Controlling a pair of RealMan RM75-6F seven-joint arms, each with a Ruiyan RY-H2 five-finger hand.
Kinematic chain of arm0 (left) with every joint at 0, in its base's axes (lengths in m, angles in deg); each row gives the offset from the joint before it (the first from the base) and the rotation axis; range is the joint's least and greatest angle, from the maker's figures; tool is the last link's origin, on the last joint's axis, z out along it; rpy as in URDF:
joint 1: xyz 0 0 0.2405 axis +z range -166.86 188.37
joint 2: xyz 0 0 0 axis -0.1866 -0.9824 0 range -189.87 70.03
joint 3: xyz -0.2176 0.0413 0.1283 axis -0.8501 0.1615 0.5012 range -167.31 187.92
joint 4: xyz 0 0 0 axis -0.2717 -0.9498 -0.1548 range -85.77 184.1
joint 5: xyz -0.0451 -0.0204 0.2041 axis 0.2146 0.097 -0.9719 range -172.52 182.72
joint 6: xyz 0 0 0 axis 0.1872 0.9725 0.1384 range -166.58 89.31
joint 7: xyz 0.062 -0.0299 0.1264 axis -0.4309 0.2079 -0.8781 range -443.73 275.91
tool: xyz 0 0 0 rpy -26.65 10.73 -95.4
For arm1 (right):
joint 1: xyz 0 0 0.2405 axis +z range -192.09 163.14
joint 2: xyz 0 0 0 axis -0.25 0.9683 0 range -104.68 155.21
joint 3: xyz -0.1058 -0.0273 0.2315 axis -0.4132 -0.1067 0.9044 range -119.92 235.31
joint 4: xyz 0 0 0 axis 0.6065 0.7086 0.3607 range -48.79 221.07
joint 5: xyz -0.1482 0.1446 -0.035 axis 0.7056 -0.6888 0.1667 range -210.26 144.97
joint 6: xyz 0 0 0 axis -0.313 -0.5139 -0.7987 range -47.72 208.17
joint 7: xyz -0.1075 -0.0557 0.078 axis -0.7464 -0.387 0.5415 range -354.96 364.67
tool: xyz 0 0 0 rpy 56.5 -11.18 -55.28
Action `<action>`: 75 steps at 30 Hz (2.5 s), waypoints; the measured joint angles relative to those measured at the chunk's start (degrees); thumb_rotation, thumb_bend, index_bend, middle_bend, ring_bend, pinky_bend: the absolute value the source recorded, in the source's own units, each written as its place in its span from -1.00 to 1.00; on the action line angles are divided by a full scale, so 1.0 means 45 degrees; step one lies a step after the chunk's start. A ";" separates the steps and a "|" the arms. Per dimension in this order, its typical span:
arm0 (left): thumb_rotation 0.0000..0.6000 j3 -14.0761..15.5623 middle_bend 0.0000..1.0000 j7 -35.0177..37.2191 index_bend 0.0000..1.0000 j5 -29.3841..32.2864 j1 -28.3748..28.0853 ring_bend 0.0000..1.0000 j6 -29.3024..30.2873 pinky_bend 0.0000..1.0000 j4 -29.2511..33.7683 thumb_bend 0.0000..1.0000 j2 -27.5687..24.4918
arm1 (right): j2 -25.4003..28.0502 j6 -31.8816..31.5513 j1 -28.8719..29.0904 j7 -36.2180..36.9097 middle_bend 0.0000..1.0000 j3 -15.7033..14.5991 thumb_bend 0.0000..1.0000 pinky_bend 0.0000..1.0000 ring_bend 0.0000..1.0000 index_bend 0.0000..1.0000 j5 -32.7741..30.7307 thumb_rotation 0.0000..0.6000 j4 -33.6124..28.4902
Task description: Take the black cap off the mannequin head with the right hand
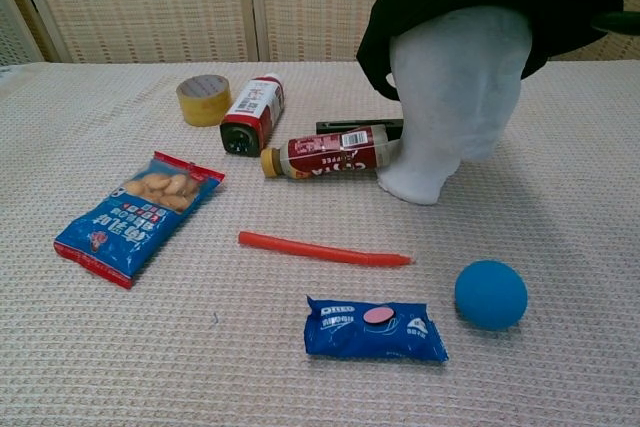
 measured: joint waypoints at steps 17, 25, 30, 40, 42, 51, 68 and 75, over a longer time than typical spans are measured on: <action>1.00 0.0072 -0.74 0.0224 -0.84 0.0086 0.0004 -0.77 -0.0167 -0.52 0.0021 -0.63 -0.0081 | -0.2138 0.0399 0.1470 -0.0552 0.32 0.0728 -0.30 0.91 0.85 0.43 -0.0945 1.00 0.1801; 1.00 0.0081 -0.75 0.0226 -0.84 0.0156 -0.0035 -0.78 -0.0292 -0.52 0.0075 -0.63 -0.0099 | -0.2709 -0.0214 0.1795 -0.0300 0.47 0.1110 -0.09 0.97 0.93 0.65 -0.1021 1.00 0.2669; 1.00 0.0094 -0.75 0.0247 -0.84 0.0138 -0.0055 -0.78 -0.0327 -0.51 0.0120 -0.63 -0.0115 | -0.2839 -0.0354 0.2052 -0.0446 0.49 0.1467 -0.06 0.98 0.96 0.68 -0.1218 1.00 0.3002; 1.00 0.0084 -0.76 0.0184 -0.85 0.0126 -0.0176 -0.78 -0.0476 -0.51 0.0221 -0.63 -0.0092 | -0.2924 -0.0102 0.2948 -0.1048 0.50 0.2423 -0.04 0.99 0.98 0.70 -0.2170 1.00 0.3906; 1.00 0.0072 -0.76 0.0143 -0.85 0.0141 -0.0199 -0.78 -0.0502 -0.51 0.0254 -0.63 -0.0094 | -0.2942 -0.0008 0.3122 -0.1135 0.50 0.2576 -0.04 0.99 0.98 0.70 -0.2319 1.00 0.4179; 1.00 0.0046 -0.77 0.0072 -0.85 0.0226 -0.0260 -0.79 -0.0588 -0.51 0.0329 -0.63 -0.0112 | -0.2463 0.0376 0.3616 -0.1258 0.50 0.3037 -0.04 0.99 0.98 0.70 -0.2969 1.00 0.5669; 1.00 0.0019 -0.77 -0.0132 -0.85 0.0037 -0.0367 -0.79 -0.0480 -0.51 0.0624 -0.63 -0.0156 | 0.0134 -0.0692 0.0366 0.0922 0.50 -0.0025 -0.04 0.99 0.98 0.71 -0.1525 1.00 0.5152; 1.00 0.0063 -0.77 -0.0212 -0.85 -0.0093 -0.0373 -0.79 -0.0429 -0.51 0.0709 -0.63 -0.0160 | -0.0492 -0.1132 -0.0218 0.1644 0.50 -0.1154 -0.04 0.99 0.98 0.71 -0.0537 1.00 0.5832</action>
